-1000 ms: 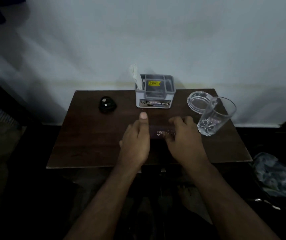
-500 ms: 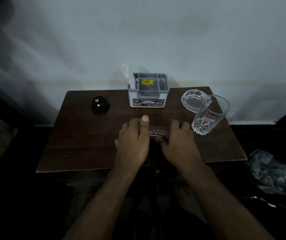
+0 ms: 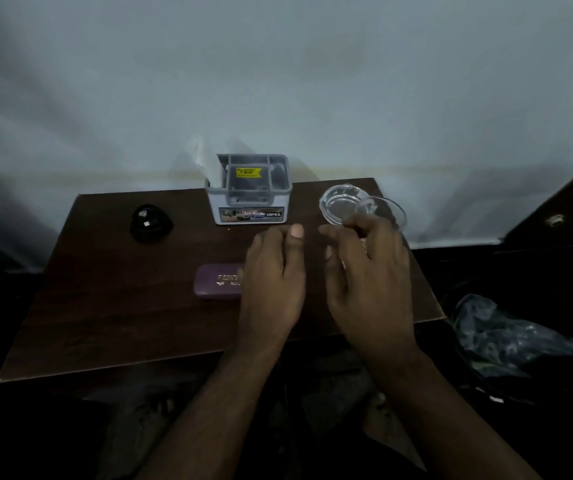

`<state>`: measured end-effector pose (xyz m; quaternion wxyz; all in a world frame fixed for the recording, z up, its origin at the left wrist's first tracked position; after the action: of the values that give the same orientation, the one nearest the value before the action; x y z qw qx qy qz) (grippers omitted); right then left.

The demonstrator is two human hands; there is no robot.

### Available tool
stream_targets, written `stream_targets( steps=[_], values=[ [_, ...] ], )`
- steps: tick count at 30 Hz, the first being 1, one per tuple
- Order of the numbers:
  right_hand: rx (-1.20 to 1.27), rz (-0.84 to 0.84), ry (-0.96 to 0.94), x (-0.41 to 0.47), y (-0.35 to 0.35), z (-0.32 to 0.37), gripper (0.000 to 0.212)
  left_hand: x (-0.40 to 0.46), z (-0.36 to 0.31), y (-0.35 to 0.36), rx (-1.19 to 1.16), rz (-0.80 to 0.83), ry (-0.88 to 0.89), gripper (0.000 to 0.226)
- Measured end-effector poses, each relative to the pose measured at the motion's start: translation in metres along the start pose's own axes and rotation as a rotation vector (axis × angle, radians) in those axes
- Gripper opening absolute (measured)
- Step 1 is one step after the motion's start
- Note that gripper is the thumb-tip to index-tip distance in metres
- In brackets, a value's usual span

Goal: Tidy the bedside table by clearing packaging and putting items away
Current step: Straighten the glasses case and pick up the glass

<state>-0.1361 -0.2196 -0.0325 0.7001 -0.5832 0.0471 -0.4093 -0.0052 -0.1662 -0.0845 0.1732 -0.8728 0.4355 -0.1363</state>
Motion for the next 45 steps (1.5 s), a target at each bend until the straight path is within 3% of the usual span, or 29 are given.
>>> stream_targets(
  steps=[4, 6, 9, 12, 14, 16, 19, 21, 23, 28, 34, 45],
  values=[
    [0.056, -0.105, 0.190, -0.002, -0.021, -0.044, 0.048, -0.001, -0.009, 0.036, -0.403, 0.083, -0.005, 0.029],
    [0.121, -0.087, 0.282, -0.002, -0.020, -0.066, 0.060, -0.002, -0.010, 0.054, -0.549, 0.127, -0.042, 0.041],
    [0.276, 0.086, 0.373, -0.007, 0.004, -0.091, 0.086, -0.002, -0.015, 0.076, -0.592, 0.207, -0.018, 0.065],
    [0.424, 0.327, 0.426, -0.007, 0.039, -0.104, 0.110, 0.004, -0.022, 0.089, -0.601, 0.292, 0.071, 0.063],
    [0.513, 0.343, 0.440, -0.002, 0.049, -0.107, 0.115, 0.009, -0.023, 0.092, -0.588, 0.334, 0.101, 0.062],
    [0.563, 0.284, 0.431, 0.006, 0.050, -0.107, 0.106, 0.015, -0.020, 0.093, -0.610, 0.353, 0.096, 0.066],
    [0.547, 0.151, 0.463, 0.014, 0.043, -0.114, 0.071, 0.022, -0.019, 0.092, -0.609, 0.346, 0.103, 0.063],
    [0.525, 0.089, 0.479, 0.020, 0.036, -0.119, 0.062, 0.027, -0.024, 0.091, -0.649, 0.337, 0.121, 0.072],
    [0.496, 0.027, 0.460, 0.029, 0.028, -0.121, 0.062, 0.033, -0.032, 0.088, -0.696, 0.341, 0.167, 0.089],
    [0.525, -0.115, 0.389, 0.053, 0.015, -0.115, 0.063, 0.051, -0.038, 0.080, -0.723, 0.366, 0.245, 0.088],
    [0.605, -0.085, 0.416, 0.075, 0.037, -0.127, 0.067, 0.077, -0.019, 0.089, -0.800, 0.377, 0.164, 0.070],
    [0.652, -0.029, 0.452, 0.096, 0.072, -0.151, 0.062, 0.107, -0.011, 0.103, -0.812, 0.308, 0.140, 0.072]
  ],
)
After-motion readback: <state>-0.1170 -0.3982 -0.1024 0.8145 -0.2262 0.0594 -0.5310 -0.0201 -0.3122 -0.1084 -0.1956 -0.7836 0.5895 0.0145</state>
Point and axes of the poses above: each hand's wrist, its own x-axis towards the middle knuckle, its own y-axis out of the palm, z = x × y, the point moved 9 cm from there along x, towards the middle knuckle, and after that the axes turned 14 degrees about z, right-handed, at the moved point
